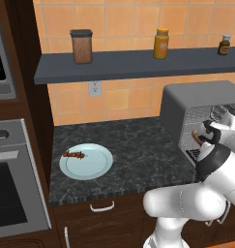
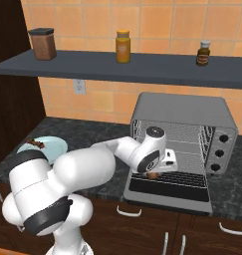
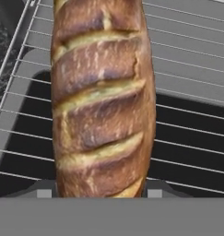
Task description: Pick up the kebab skewer and baguette bread, and place them inside the toaster oven. Close the toaster oven door and start by setting the timer.
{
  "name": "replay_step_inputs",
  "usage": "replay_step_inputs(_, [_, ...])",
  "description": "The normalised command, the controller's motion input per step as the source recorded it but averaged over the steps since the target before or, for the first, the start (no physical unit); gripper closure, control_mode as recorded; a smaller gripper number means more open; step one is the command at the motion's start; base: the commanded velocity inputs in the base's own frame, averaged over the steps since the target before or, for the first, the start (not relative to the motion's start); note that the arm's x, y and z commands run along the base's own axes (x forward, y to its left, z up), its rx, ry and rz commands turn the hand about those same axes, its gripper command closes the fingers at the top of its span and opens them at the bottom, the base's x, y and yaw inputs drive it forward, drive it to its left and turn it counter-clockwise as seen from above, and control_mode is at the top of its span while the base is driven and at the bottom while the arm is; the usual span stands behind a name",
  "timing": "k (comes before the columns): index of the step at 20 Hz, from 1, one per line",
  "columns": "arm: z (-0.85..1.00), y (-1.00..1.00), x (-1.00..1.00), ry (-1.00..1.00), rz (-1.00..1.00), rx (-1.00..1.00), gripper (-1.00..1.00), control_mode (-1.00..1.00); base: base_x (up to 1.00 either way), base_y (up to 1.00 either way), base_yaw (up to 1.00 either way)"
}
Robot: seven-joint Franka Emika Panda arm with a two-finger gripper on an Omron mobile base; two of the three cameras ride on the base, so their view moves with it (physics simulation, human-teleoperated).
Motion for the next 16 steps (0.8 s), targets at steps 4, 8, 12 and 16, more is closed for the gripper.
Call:
replay_step_inputs(4, [0.27,0.03,0.0,0.0,0.0,0.0,-1.0,-1.0,0.0,0.0,0.0])
replay_step_inputs(8, [0.34,0.14,0.0,0.0,0.0,0.0,-1.0,-1.0,0.0,0.0,0.0])
replay_step_inputs(12, [0.15,0.2,0.0,0.0,0.0,0.0,-1.0,-1.0,0.0,0.0,0.0])
replay_step_inputs(16, [0.5,0.48,-0.29,0.0,0.0,0.0,-1.0,-1.0,0.0,0.0,0.0])
